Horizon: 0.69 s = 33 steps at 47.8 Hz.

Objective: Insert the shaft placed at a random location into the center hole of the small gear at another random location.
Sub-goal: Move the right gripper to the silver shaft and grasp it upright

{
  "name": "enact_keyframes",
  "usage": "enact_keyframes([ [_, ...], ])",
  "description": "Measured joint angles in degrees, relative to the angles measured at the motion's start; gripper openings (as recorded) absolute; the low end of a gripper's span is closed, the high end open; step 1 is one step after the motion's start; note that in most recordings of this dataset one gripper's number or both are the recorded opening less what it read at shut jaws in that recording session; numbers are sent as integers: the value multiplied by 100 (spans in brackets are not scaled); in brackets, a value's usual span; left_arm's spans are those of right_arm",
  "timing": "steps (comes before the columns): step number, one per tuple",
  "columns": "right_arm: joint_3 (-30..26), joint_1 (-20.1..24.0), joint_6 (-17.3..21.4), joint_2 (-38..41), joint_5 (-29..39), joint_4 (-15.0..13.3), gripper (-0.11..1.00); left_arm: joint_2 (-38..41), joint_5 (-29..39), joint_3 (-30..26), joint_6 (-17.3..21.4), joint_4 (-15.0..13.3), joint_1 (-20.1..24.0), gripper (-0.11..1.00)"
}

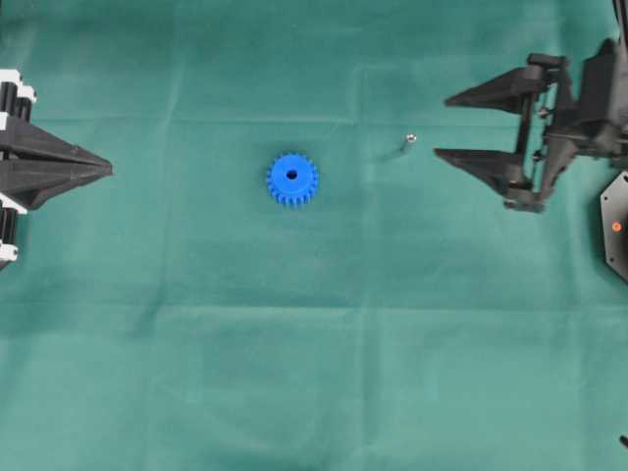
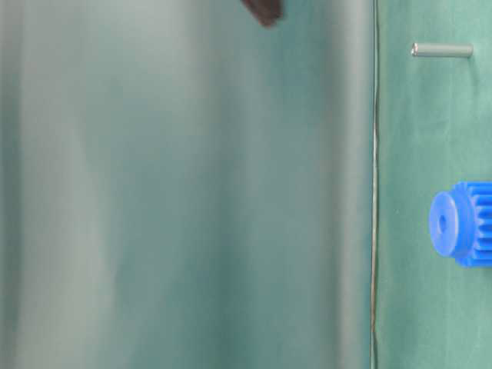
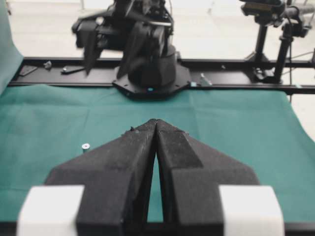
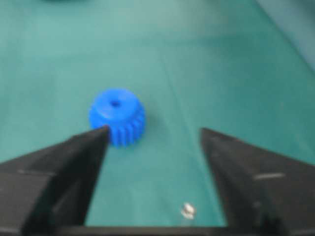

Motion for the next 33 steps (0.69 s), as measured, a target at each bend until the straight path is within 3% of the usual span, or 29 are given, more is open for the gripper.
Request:
enact_keyframes([
  [4,9,-26,-62,492,-413,9,79,0,18,0,0,9,9,0],
  [17,0,-132,-62,1863,-1406,123,80,0,9,0,0,0,0,0],
  [33,-53,-334,-62,2821,-1819,290,79,18,18,0,0,0,0,0],
])
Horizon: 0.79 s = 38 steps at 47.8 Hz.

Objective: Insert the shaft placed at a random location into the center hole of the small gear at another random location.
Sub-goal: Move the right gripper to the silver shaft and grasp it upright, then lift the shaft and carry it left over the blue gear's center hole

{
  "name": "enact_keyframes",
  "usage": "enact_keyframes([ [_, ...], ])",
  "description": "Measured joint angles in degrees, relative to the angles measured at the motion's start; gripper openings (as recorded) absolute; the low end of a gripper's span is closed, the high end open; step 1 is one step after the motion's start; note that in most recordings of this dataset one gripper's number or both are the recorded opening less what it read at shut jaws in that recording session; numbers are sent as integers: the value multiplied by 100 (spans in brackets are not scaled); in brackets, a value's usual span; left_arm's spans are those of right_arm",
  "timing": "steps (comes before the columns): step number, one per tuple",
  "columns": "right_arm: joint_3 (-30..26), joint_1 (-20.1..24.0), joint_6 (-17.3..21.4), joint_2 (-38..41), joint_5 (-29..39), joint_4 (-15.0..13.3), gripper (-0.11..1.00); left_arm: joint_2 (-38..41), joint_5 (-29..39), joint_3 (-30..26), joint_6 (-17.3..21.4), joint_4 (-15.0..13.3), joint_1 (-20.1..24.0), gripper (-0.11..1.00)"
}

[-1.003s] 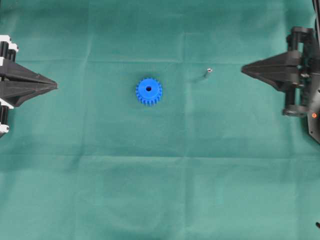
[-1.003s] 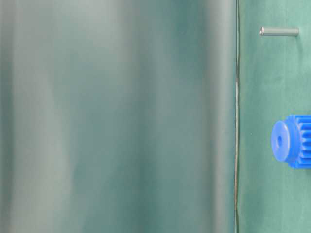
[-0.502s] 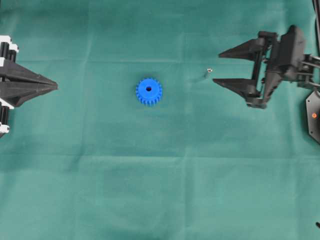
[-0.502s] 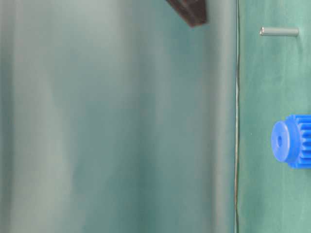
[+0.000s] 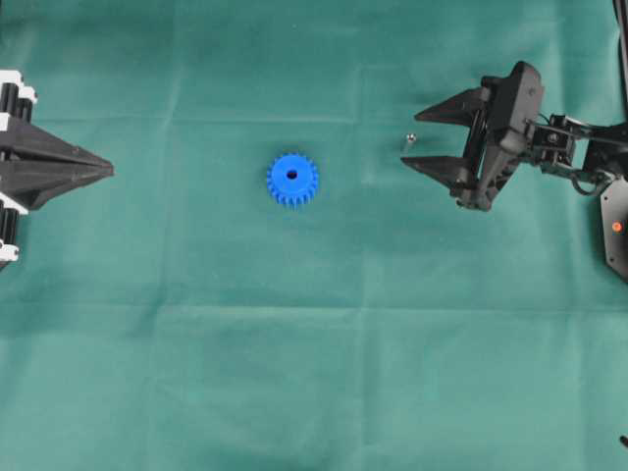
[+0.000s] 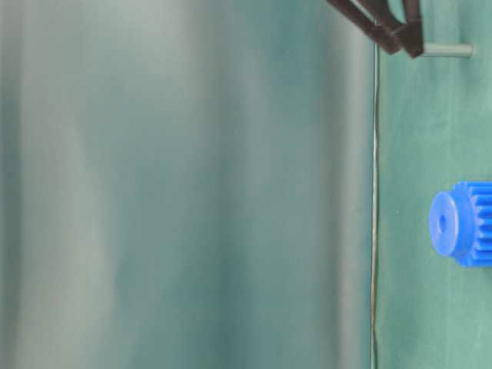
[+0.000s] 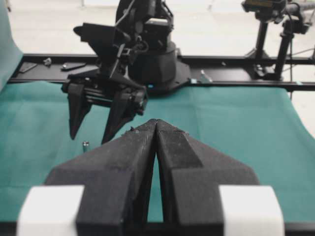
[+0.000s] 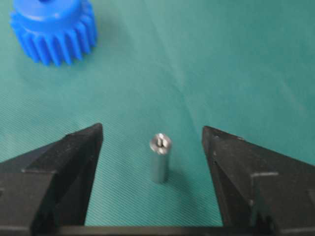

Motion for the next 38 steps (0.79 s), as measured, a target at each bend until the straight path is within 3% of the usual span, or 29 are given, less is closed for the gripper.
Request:
enact_keyframes([
  [7,-18,-18,0,114,-62,9,77,-9,9,0,0,9,0,0],
  [13,-44,-35,-9,141,-62,35,69,0,26,0,0,9,0,0],
  [17,-70,-53,-9,158,-62,53,54,0,44,0,0,9,0,0],
  [24,-105,-53,-9,202,-53,62,15,-9,88,0,0,9,0,0],
  [38,-167,-53,-9,193,88,53,13,-9,167,0,0,9,0,0],
])
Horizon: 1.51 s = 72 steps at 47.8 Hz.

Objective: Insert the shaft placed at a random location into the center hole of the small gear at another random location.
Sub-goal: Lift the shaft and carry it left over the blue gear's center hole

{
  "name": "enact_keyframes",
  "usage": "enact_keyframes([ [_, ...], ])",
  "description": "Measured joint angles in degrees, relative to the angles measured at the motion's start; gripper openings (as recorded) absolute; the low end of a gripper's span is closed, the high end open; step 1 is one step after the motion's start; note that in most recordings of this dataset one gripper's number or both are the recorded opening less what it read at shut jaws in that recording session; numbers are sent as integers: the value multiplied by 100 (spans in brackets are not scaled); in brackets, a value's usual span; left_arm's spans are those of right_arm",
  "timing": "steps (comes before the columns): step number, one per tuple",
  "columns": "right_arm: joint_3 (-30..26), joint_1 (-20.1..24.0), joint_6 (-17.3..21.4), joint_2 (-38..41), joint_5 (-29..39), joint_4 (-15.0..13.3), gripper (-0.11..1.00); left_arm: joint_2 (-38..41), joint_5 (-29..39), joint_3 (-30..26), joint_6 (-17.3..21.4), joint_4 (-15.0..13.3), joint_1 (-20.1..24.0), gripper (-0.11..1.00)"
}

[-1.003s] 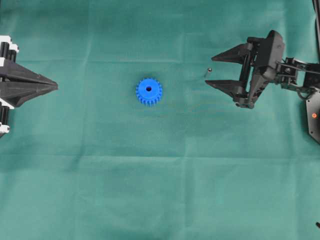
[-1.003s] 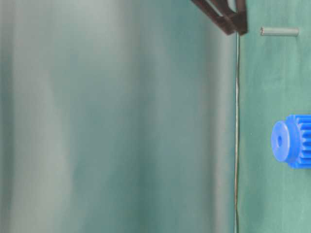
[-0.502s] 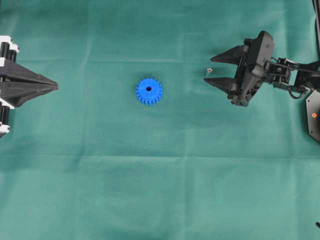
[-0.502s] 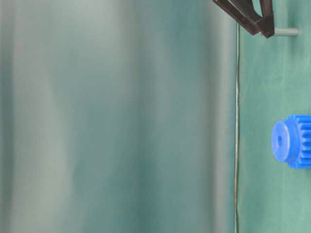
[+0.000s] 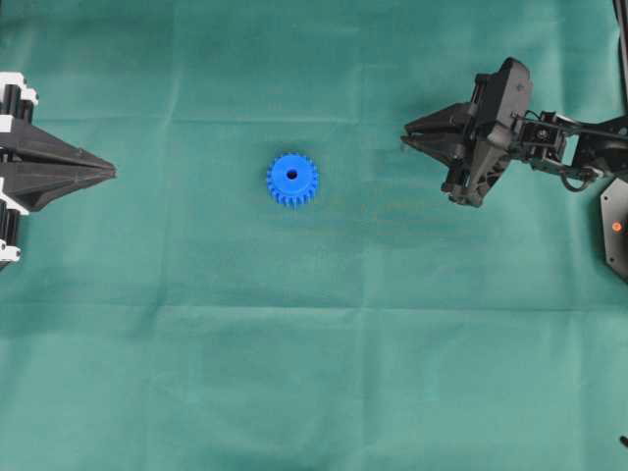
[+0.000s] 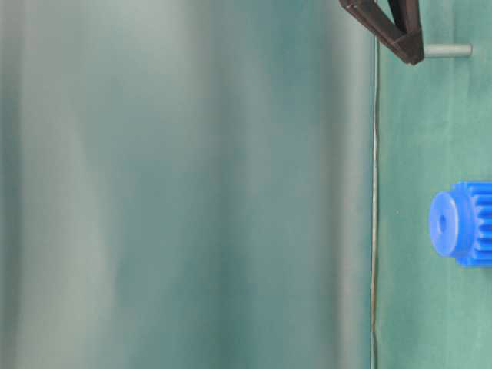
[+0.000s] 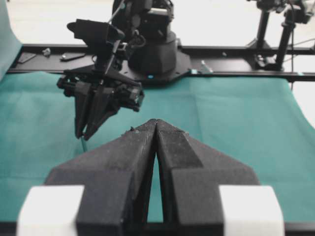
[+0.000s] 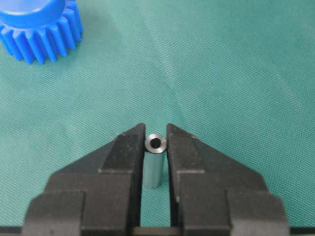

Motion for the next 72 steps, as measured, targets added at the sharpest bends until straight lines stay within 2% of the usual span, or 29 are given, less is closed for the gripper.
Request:
enact_keyframes([
  [7,-79,0,0,-237,396,0,13,9,18,0,-62,-9,0,0],
  [19,-387,105,0,-1266,1485,0,13,0,123,0,-123,-9,0,0],
  [27,-439,176,0,-1608,1767,-9,13,9,132,0,-123,0,0,0],
  [49,-545,255,0,-1512,1784,-9,13,9,132,0,-123,0,0,0],
  [72,-1749,826,0,-431,1784,-9,13,9,132,0,-123,0,0,0],
])
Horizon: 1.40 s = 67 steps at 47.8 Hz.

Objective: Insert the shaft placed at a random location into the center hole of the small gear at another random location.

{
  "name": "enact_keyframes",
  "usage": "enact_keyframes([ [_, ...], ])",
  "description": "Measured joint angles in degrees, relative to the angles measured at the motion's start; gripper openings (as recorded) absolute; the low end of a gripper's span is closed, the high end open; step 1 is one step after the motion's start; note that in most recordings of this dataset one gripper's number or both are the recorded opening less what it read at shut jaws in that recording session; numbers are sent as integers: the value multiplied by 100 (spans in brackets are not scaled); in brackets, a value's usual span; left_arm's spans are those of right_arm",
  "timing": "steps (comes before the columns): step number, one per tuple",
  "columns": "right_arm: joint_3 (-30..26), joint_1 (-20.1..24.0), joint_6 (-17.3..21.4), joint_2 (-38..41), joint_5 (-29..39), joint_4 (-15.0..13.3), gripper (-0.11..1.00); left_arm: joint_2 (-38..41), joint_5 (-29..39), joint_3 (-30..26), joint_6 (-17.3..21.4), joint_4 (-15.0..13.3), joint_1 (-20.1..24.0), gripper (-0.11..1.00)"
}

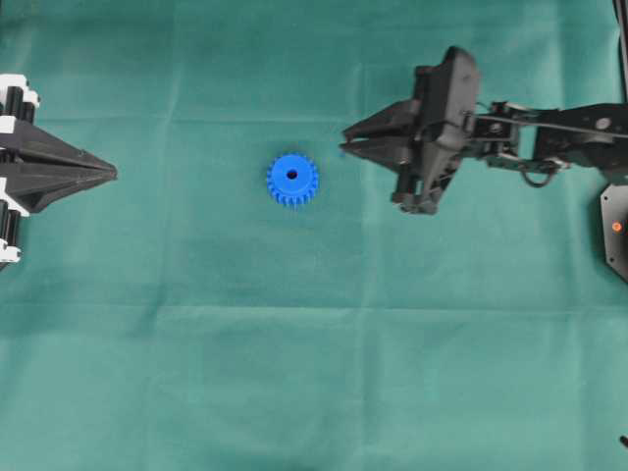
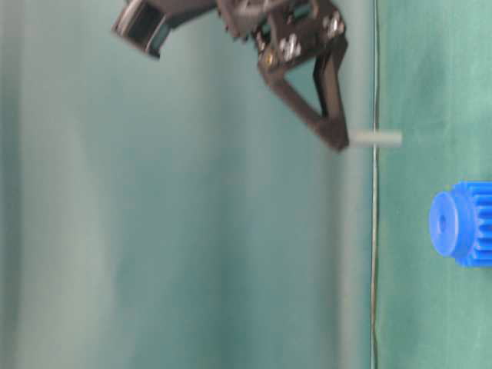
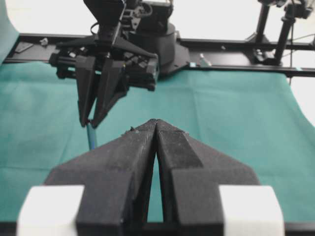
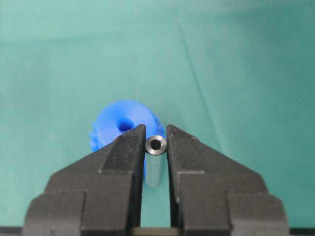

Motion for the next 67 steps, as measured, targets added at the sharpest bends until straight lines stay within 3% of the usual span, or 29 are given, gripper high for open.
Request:
enact_keyframes([
  [13,-571,158,0,369,62,0,13,0,0,0,0,0,0,0],
  [29,-896,229,0,563,123,9,13,0,0,0,0,0,0,0],
  [67,-1020,237,0,1125,105,9,13,0,0,0,0,0,0,0],
])
